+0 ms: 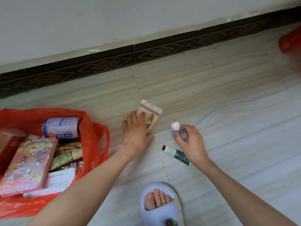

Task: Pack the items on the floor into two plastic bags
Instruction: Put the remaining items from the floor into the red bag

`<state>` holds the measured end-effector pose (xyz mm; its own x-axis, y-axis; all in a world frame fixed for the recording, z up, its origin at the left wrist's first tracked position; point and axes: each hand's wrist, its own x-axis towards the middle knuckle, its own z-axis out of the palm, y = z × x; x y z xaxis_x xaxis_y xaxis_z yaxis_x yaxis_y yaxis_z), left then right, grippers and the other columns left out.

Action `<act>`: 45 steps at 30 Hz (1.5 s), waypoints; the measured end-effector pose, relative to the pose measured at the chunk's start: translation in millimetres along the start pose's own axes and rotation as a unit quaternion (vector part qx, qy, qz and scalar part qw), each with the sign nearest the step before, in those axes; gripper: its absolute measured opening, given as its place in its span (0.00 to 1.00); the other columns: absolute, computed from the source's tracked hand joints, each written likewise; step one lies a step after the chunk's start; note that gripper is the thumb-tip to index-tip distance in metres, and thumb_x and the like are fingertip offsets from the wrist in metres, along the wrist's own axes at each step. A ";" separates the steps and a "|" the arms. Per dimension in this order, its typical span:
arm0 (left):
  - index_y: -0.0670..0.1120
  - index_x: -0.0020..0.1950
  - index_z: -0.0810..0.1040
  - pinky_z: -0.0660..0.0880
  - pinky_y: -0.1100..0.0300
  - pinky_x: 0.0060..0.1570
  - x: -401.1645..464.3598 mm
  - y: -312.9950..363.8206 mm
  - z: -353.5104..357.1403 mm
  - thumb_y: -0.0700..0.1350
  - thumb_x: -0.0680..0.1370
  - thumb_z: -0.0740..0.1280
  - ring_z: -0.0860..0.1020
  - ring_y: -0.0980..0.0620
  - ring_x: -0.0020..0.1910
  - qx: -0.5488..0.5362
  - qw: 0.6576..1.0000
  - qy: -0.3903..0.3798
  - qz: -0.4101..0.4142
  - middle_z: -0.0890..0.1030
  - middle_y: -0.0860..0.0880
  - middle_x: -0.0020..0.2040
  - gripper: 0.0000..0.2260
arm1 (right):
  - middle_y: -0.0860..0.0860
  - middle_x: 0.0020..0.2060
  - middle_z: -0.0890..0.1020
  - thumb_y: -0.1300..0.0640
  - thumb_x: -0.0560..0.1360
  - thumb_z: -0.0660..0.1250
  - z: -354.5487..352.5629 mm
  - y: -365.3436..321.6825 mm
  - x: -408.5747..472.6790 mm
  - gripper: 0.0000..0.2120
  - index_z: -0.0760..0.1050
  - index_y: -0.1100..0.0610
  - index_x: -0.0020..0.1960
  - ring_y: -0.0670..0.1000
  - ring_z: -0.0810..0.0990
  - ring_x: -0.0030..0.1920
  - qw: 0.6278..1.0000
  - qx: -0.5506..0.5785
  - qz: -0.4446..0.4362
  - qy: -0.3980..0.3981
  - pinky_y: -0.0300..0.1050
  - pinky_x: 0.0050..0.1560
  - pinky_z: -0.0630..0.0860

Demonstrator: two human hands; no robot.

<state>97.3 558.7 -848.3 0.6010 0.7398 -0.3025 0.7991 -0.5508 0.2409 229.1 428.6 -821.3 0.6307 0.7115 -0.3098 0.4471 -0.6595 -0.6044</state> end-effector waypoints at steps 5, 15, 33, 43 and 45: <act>0.44 0.68 0.63 0.63 0.52 0.57 -7.4 -14.5 -18.0 0.46 0.67 0.67 0.63 0.40 0.60 -0.055 0.998 -0.011 0.035 0.64 0.40 0.65 0.30 | 0.55 0.48 0.77 0.57 0.73 0.67 6.3 -16.9 2.3 0.13 0.75 0.60 0.56 0.53 0.75 0.50 0.999 0.026 -0.001 0.028 0.35 0.46 0.63; 0.46 0.65 0.67 0.65 0.52 0.57 -69.0 -81.7 -105.7 0.52 0.63 0.62 0.67 0.41 0.57 -0.142 0.978 0.154 -0.013 0.70 0.41 0.61 0.30 | 0.53 0.44 0.79 0.54 0.71 0.70 34.6 -114.6 -10.6 0.09 0.77 0.55 0.50 0.54 0.78 0.46 0.988 0.140 -0.060 0.008 0.49 0.50 0.75; 0.40 0.60 0.76 0.74 0.44 0.47 -159.4 -228.2 -102.6 0.44 0.72 0.59 0.76 0.34 0.50 0.002 0.981 0.057 -0.188 0.77 0.35 0.56 0.18 | 0.59 0.49 0.81 0.58 0.73 0.61 134.3 -214.2 -66.0 0.13 0.78 0.63 0.52 0.62 0.78 0.50 0.884 -0.161 -0.384 -0.213 0.55 0.52 0.75; 0.42 0.68 0.68 0.59 0.41 0.67 -144.2 -184.0 -97.4 0.52 0.77 0.53 0.64 0.36 0.70 -0.047 0.995 0.072 -0.048 0.67 0.38 0.69 0.23 | 0.56 0.63 0.75 0.48 0.75 0.56 95.7 -176.0 -61.8 0.22 0.73 0.59 0.63 0.53 0.71 0.65 0.920 -0.067 -0.343 -0.175 0.37 0.68 0.58; 0.42 0.67 0.69 0.62 0.41 0.66 -134.5 -155.7 -95.2 0.51 0.76 0.55 0.65 0.36 0.69 -0.073 0.994 0.086 0.007 0.69 0.37 0.68 0.22 | 0.58 0.60 0.77 0.50 0.74 0.56 73.8 -155.0 -55.4 0.21 0.74 0.61 0.62 0.51 0.71 0.62 0.935 -0.054 -0.323 -0.134 0.36 0.64 0.61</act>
<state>-109.0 581.8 -757.4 0.5910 0.7945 -0.1400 0.7735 -0.5087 0.3781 78.1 509.3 -764.6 0.0306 0.9957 -0.0870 0.7506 -0.0804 -0.6558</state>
